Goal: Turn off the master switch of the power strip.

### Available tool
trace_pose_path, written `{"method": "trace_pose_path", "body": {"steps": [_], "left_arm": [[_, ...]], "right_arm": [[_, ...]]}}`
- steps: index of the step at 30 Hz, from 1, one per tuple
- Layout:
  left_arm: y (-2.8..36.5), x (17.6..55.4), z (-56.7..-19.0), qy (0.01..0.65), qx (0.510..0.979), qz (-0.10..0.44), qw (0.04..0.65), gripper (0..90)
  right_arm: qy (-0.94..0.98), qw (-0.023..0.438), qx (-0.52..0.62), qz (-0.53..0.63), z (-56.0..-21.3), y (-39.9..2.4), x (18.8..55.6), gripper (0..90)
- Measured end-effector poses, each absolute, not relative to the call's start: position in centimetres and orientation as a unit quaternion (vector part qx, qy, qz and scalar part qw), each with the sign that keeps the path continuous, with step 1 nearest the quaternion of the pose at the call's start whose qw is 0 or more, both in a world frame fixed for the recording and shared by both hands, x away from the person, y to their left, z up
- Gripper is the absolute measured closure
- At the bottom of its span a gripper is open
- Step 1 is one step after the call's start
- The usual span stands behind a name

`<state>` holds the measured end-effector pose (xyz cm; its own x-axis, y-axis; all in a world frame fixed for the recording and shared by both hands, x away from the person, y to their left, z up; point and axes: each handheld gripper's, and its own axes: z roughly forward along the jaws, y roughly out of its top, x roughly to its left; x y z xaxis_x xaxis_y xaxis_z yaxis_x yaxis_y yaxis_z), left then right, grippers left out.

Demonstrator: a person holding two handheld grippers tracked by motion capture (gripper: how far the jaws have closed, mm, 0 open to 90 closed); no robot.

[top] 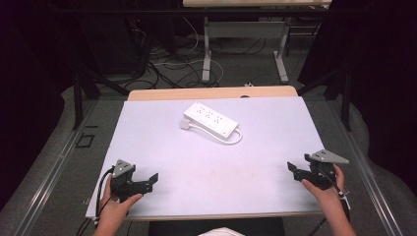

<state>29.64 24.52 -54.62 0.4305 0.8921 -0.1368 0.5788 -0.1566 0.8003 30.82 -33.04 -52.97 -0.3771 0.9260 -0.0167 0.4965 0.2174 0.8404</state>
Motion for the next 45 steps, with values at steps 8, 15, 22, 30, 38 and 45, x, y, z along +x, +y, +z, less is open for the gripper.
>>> {"method": "trace_pose_path", "body": {"steps": [8, 15, 22, 30, 38, 45], "left_arm": [[24.6, 29.6, -54.6, 0.501, 0.733, 0.191, 0.419, 4.1], [24.7, 29.6, -54.6, 0.500, 0.733, 0.193, 0.418, 4.4], [24.6, 29.6, -54.6, 0.501, 0.733, 0.191, 0.418, 4.5], [24.7, 29.6, -54.6, 0.503, 0.732, 0.189, 0.418, 4.7], [24.7, 29.7, -54.7, 0.504, 0.732, 0.190, 0.418, 4.7], [24.7, 29.7, -54.6, 0.503, 0.733, 0.190, 0.416, 4.9]], "right_arm": [[0.746, 0.271, 0.467, 0.390, -52.2, -32.2, 31.5, 28.2], [0.757, 0.267, 0.455, 0.386, -51.3, -31.3, 32.1, 28.3], [0.770, 0.263, 0.440, 0.380, -50.4, -30.5, 32.8, 28.3], [0.778, 0.255, 0.435, 0.374, -49.6, -29.7, 33.6, 29.3], [0.790, 0.251, 0.421, 0.369, -48.5, -28.6, 34.5, 30.1], [0.798, 0.247, 0.409, 0.367, -47.6, -27.5, 35.2, 31.0]]}}
